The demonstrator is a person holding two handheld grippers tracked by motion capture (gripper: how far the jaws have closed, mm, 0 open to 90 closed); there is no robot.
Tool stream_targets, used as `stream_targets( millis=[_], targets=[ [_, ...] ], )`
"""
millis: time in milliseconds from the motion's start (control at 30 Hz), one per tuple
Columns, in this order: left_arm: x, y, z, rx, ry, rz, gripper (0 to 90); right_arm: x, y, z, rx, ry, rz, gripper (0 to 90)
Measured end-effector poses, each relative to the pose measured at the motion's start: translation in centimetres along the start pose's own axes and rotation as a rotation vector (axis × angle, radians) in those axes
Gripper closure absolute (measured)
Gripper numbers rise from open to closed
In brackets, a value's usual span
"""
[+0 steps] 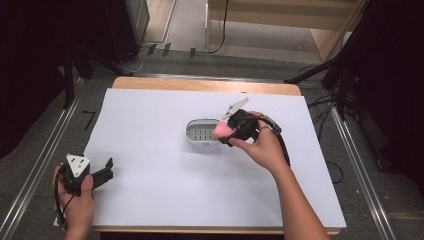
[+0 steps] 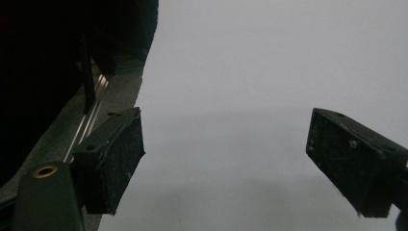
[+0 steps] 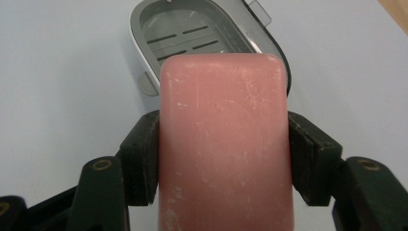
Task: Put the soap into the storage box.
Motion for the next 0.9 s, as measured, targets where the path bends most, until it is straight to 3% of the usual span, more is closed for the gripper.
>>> stream_targets(
  millis=[267, 433, 633, 900],
  targets=[
    [0.0, 0.0, 0.0, 0.004, 0.002, 0.002, 13.9, -1.3, -0.1, -0.6, -0.014, 0.017, 0.050, 38.4],
    [0.0, 0.0, 0.0, 0.006, 0.001, 0.003, 13.9, -2.1, -0.1, -1.3, -0.020, 0.013, 0.121, 38.4],
    [0.0, 0.0, 0.0, 0.006, 0.001, 0.002, 13.9, -2.8, -0.2, -1.5, -0.023, 0.043, 0.150, 38.4],
    [0.0, 0.0, 0.0, 0.006, 0.001, 0.001, 13.9, -3.2, -0.1, -2.5, -0.031, 0.042, 0.193, 38.4]
  ],
)
Point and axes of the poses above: each handheld gripper's, and its own axes: z roughly backward along the jaws, x roughly out of its underside, y roughly to its right, the point moved 1 cm from there along -z, roughly forward along the jaws, and after that the axes turned 1 degree about -z, right-handed, at the moved point
